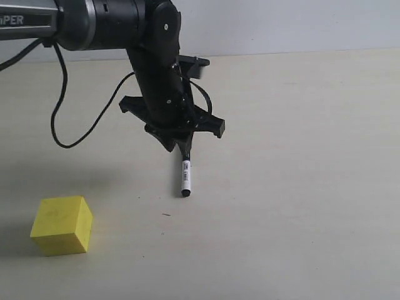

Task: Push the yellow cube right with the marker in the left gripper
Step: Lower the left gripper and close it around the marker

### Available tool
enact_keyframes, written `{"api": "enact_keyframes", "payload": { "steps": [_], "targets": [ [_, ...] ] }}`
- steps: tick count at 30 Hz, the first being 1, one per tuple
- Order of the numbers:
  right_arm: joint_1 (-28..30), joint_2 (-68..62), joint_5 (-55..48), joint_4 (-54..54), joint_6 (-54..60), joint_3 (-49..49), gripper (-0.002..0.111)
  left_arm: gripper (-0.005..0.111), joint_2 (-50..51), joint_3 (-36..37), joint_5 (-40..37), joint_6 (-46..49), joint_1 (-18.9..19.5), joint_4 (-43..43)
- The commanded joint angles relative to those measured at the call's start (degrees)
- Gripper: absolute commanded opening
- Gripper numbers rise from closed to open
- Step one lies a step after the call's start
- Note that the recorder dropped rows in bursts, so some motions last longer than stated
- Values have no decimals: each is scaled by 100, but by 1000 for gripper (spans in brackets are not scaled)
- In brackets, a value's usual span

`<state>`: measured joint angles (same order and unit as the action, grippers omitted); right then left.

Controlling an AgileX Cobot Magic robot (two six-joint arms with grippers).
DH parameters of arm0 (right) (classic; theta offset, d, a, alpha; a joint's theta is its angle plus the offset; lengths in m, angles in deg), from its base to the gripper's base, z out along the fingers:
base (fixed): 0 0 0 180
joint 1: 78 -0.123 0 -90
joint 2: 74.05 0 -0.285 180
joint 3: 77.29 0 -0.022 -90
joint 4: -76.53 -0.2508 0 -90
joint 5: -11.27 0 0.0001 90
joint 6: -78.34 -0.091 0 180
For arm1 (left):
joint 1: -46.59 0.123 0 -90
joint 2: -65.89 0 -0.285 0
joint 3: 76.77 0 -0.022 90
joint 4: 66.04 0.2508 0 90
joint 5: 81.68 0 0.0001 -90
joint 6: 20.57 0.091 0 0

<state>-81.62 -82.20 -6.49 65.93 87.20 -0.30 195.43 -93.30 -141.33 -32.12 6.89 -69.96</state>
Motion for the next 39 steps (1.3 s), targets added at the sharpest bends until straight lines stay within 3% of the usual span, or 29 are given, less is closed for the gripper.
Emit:
{"api": "enact_keyframes", "payload": {
  "steps": [1, 6, 39],
  "targets": [
    [26, 36, 34, 3, 53, 23, 0, 44, 163, -107, -37, -414, 23, -139],
    [26, 36, 47, 3, 53, 23, 0, 44, 344, -82, -62, -800, 23, -225],
    [26, 36, 47, 3, 53, 23, 0, 44, 778, -82, 253, -850, -31, -471]
  ]
}}
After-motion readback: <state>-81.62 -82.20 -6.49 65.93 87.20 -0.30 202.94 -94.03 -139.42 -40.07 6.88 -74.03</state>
